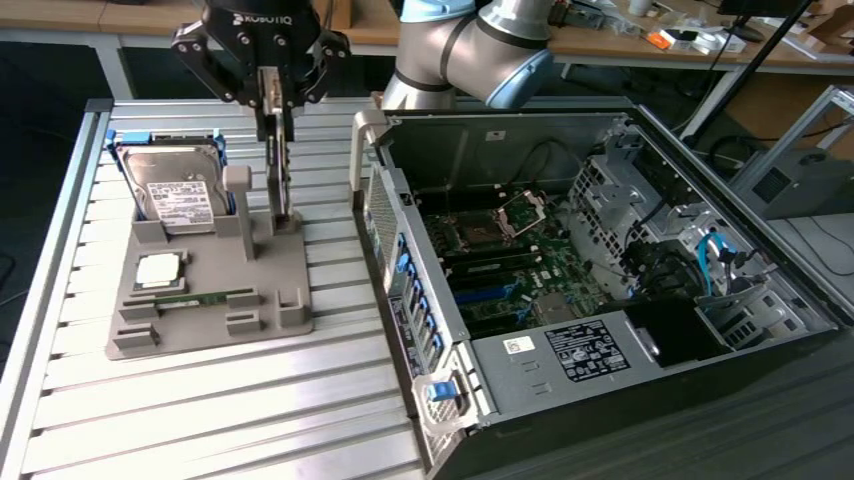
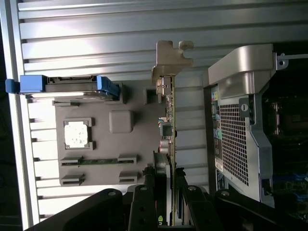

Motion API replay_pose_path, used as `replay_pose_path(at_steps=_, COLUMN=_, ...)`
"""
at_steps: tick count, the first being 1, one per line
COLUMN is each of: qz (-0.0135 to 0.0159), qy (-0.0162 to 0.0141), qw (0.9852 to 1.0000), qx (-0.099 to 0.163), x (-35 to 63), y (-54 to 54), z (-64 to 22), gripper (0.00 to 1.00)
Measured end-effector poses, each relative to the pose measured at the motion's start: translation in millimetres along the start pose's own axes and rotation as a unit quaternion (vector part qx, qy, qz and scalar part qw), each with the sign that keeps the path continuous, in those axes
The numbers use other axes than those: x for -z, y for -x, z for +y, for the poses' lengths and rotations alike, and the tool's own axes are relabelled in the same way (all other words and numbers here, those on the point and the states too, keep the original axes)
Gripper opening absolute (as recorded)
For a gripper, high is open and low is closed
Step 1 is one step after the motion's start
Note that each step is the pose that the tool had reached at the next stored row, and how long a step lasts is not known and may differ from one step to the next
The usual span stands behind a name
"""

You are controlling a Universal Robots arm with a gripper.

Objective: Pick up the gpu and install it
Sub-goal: 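Pick up the gpu and move the gpu toward the slot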

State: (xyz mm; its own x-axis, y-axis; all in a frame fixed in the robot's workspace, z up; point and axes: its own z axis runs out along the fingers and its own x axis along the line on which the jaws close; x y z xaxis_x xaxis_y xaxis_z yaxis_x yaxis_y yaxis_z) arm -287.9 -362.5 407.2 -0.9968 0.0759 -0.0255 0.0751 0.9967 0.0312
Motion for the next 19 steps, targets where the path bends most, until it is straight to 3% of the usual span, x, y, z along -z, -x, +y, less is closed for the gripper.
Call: replay_pose_path(at_steps=19, qz=0.0, qy=0.0, qw=1.0, qx=0.0, x=10.9, y=0.3, z=0.3, gripper=0.27)
